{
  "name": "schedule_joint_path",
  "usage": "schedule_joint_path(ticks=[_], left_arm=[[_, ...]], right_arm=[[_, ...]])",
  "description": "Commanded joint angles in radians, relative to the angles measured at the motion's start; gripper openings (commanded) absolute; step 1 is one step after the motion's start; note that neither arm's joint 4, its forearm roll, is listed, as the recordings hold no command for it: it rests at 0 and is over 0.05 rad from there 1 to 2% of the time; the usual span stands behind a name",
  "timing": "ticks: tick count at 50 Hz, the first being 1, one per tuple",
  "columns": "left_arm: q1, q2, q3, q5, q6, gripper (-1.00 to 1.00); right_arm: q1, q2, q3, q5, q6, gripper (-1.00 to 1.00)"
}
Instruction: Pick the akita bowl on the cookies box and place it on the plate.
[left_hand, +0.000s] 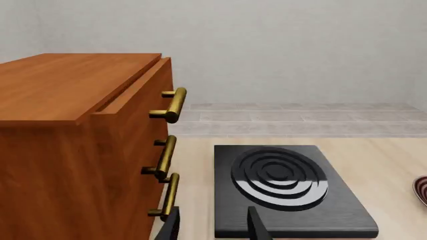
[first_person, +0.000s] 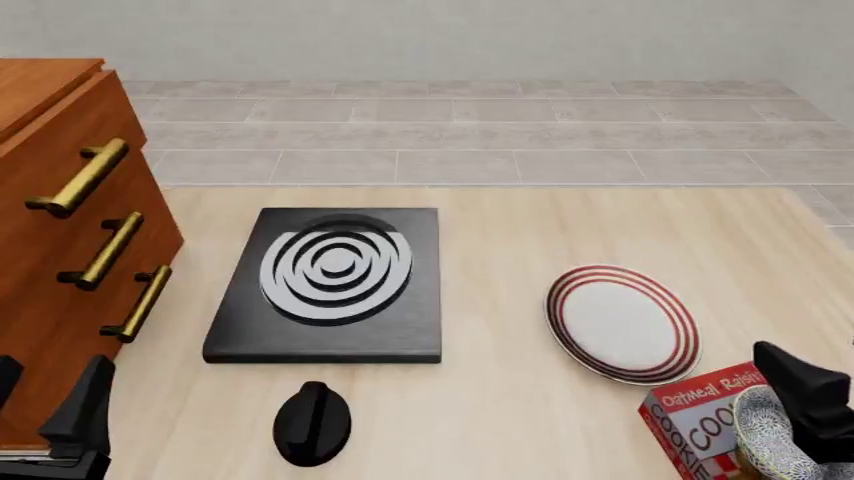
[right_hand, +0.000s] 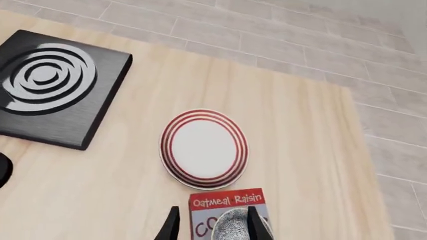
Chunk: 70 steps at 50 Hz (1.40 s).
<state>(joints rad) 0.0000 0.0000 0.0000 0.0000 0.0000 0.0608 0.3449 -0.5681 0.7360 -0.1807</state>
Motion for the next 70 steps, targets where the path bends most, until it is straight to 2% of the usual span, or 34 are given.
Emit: schedule_joint_path(ticks=[1,4,6,11,16,22,31,49,70], left_arm=[[0.0,0.0,0.0,0.0,0.0,1.0],[0.0,0.0,0.0,0.0,0.0,1.0],[0.0,0.0,0.0,0.0,0.0,1.0],[0.0,0.0,0.0,0.0,0.0,1.0],[0.0,0.0,0.0,0.0,0.0,1.0],[0.0,0.0,0.0,0.0,0.0,1.0],[0.0,0.0,0.0,0.0,0.0,1.0],[0.0,0.0,0.0,0.0,0.0,1.0],[0.0,0.0,0.0,0.0,0.0,1.0]], right_arm=[[-0.03,0.017,-0.025,0.089,-0.048,1.0],[-0.037,0.022,-0.031,0.098,-0.052,1.0],[-0.049,0.026,-0.039,0.106,-0.035,1.0],[-0.057,0.005,0.027,0.11,-0.03,1.0],[-0.066,0.009,0.039,0.116,-0.037,1.0],[-0.07,0.013,0.07,0.102,-0.01,1.0],[-0.073,0.01,0.083,0.102,-0.009,1.0],[-0.063,-0.005,0.154,0.036,0.016,1.0],[-0.096,-0.003,0.194,-0.018,0.028,1.0]])
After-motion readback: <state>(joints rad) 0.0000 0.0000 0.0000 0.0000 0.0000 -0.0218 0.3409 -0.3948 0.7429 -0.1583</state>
